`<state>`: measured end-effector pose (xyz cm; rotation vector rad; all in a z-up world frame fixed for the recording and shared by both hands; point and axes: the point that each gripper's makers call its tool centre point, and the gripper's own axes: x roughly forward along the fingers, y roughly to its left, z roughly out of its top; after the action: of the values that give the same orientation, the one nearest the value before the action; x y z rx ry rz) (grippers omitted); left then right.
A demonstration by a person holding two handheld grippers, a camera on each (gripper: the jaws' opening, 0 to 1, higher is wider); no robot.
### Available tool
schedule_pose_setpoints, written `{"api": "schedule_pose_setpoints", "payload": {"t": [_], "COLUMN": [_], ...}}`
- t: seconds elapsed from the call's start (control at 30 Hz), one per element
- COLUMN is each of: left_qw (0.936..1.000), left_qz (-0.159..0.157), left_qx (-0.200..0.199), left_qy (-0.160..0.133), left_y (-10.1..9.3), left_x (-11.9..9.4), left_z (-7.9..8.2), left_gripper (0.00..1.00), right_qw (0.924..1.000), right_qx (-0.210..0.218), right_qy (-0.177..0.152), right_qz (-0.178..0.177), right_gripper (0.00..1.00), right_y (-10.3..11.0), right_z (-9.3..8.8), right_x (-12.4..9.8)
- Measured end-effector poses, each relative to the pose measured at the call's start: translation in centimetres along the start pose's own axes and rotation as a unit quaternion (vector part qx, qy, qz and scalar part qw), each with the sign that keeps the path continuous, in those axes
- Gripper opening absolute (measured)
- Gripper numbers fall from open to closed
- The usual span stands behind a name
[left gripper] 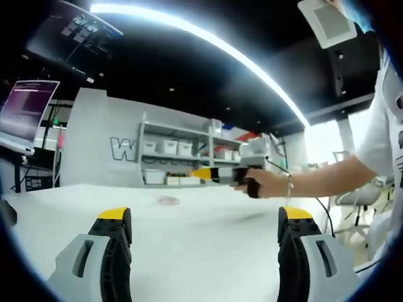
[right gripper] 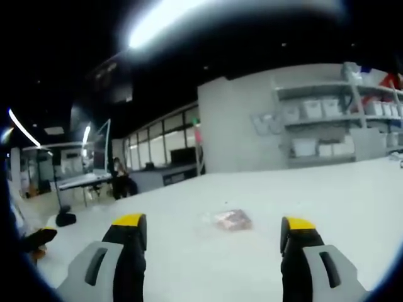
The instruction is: Open the resealable bag by pulling the two sides of the seal apart until the entire bag opening is separated and visibly accessible.
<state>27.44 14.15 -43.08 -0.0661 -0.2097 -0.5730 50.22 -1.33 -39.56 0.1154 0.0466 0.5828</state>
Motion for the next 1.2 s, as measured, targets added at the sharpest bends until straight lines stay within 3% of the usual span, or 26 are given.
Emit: {"api": "schedule_pose_setpoints", "payload": {"t": [1.2], "left_qw": [1.0000], "left_qz": [0.002], "left_qx": [0.008], "left_qy": [0.006], "left_y": [0.1], "left_x": [0.1], "left_z": [-0.2], "left_gripper": [0.94], "right_qw": [0.9998], "right_qx": [0.005], "right_qy": [-0.020], "right_qz": [0.003], "right_gripper": [0.88], "right_y": [-0.1], "right_z": [0.3], "right_x": [-4.6]}}
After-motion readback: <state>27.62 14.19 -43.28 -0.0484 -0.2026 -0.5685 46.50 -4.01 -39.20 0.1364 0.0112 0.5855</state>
